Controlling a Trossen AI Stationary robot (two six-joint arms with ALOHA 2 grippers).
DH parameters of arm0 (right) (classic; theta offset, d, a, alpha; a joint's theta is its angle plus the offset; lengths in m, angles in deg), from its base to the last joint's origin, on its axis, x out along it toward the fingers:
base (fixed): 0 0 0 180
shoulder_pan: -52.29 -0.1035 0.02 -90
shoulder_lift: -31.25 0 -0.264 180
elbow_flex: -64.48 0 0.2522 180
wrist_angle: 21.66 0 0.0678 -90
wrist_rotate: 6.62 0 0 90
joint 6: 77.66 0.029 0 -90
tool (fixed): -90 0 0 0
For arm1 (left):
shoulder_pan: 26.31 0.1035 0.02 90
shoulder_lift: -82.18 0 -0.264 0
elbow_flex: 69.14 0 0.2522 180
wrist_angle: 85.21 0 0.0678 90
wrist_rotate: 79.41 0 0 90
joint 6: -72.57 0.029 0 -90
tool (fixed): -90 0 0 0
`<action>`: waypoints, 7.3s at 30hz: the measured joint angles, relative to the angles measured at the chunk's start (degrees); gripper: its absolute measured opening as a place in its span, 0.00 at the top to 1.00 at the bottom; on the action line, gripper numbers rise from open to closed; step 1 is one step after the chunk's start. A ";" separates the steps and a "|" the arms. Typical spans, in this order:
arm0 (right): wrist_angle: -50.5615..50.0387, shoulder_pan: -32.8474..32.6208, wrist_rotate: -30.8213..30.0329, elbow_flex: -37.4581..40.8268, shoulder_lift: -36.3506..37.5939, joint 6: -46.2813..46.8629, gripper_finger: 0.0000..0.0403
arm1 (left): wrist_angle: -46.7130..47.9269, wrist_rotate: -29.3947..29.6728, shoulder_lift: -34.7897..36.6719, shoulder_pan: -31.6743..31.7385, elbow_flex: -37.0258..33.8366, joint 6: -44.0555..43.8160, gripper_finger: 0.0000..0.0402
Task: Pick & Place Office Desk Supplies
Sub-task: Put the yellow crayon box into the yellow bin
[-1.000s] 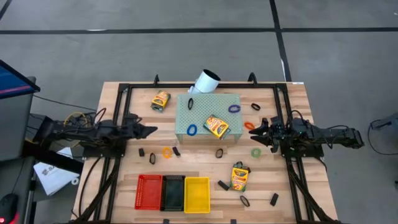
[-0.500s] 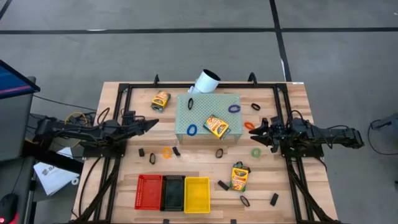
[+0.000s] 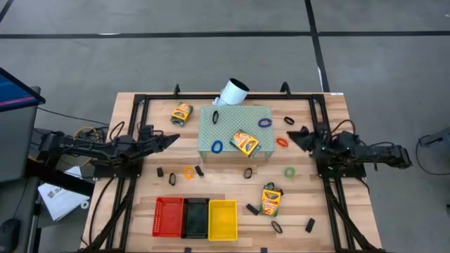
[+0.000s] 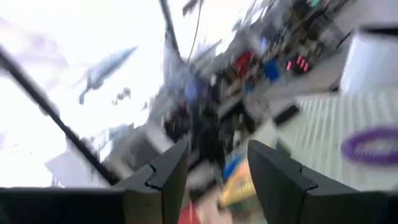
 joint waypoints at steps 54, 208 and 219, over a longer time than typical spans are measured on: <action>-21.78 -18.55 0.99 -48.10 -49.96 -29.78 0.48 | 4.07 -3.00 -18.03 0.00 41.81 45.15 0.47; -106.48 -23.28 -47.20 -100.51 -123.82 -3.27 0.46 | -2.24 4.21 -21.70 -24.30 -0.02 62.88 0.47; -106.61 -22.86 -47.13 -98.90 -123.82 -2.69 0.51 | -2.26 4.24 -21.66 -24.33 -0.04 62.88 0.47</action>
